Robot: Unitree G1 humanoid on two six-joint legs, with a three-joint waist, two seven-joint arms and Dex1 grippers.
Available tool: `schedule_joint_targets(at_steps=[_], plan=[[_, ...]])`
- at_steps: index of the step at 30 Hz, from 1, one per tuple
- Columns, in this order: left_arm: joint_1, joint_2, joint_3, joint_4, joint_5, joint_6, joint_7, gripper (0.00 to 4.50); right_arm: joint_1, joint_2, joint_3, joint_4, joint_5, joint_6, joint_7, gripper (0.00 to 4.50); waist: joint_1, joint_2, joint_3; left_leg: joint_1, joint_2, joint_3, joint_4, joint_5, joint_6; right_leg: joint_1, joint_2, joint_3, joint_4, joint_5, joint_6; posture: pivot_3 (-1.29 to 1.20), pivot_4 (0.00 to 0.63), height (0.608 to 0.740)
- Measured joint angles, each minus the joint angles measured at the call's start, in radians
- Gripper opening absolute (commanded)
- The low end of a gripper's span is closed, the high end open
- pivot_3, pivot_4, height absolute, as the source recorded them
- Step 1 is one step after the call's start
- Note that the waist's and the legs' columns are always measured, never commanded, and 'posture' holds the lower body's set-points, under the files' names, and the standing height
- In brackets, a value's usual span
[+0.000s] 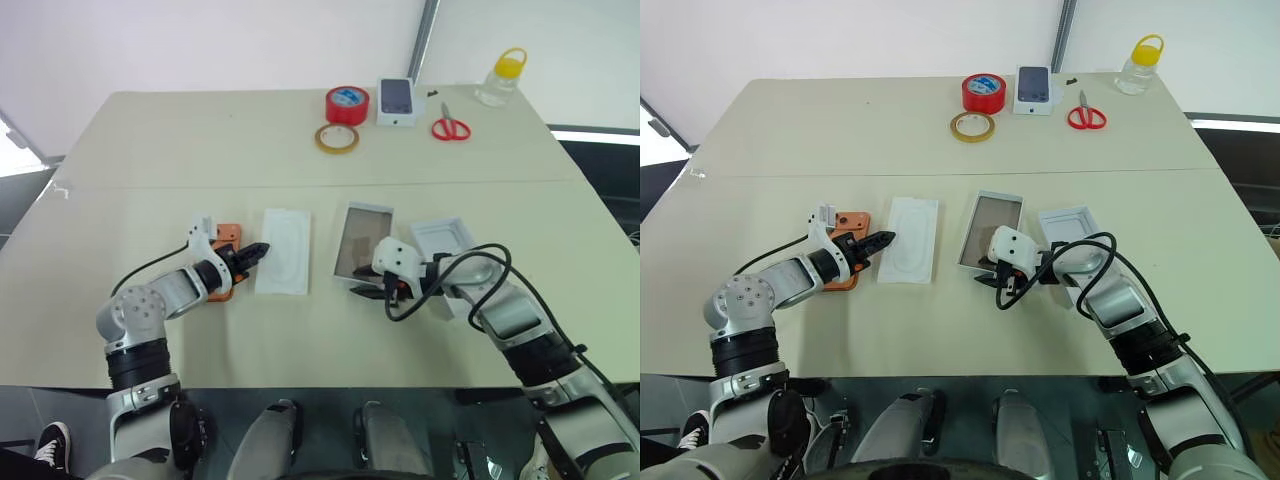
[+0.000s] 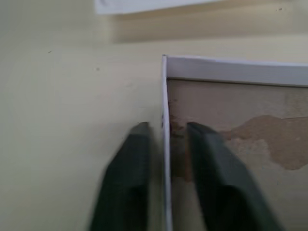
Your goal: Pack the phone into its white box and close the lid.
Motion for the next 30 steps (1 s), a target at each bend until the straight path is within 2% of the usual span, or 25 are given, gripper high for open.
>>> schedule_joint_targets(at_steps=[6, 16, 19, 25, 30], plan=[[-0.04, -0.025, 0.058, 0.0, -0.041, -0.014, 0.072, 0.0, -0.002, 0.021, 0.006, -0.023, 0.006, 0.01, 0.032, 0.01, -0.002, -0.001, 0.0, 0.0, 0.0, 0.0, 0.0, 0.0, 0.0, 0.0, 0.0, 0.0, 0.0, 0.0, 0.0, 0.0, 0.15, 0.74], [-0.119, -0.082, 0.13, -0.049, -0.192, 0.021, 0.261, 0.0, -0.003, 0.103, 0.096, -0.053, -0.032, -0.089, 0.033, 0.01, -0.001, -0.003, 0.001, 0.0, 0.0, 0.0, 0.0, 0.0, -0.001, 0.0, 0.0, 0.0, 0.0, 0.0, 0.0, 0.0, 0.15, 0.74], [-0.105, -0.084, 0.12, -0.069, -0.215, 0.028, 0.285, 0.0, -0.007, 0.105, 0.104, -0.048, -0.037, -0.086, 0.045, 1.0, -0.002, -0.003, 0.001, 0.0, 0.0, 0.0, 0.0, 0.0, -0.001, 0.0, 0.001, 0.0, 0.0, 0.0, 0.0, 0.0, 0.15, 0.74], [-0.039, -0.106, 0.083, -0.108, -0.253, 0.031, 0.311, 0.0, -0.017, 0.103, 0.074, -0.048, -0.01, -0.071, 0.059, 4.08, 0.001, -0.003, 0.001, 0.0, 0.0, 0.0, 0.0, 0.001, -0.001, 0.0, 0.0, 0.0, 0.0, 0.0, 0.0, 0.0, 0.15, 0.74], [-0.019, -0.12, 0.039, -0.123, -0.268, 0.019, 0.315, 0.0, -0.006, 0.004, -0.067, -0.095, 0.091, -0.01, 0.088, 4.08, 0.005, -0.003, 0.001, 0.0, -0.001, 0.0, 0.0, 0.0, -0.001, 0.001, 0.0, 0.0, -0.001, 0.0, 0.0, 0.0, 0.15, 0.74]])
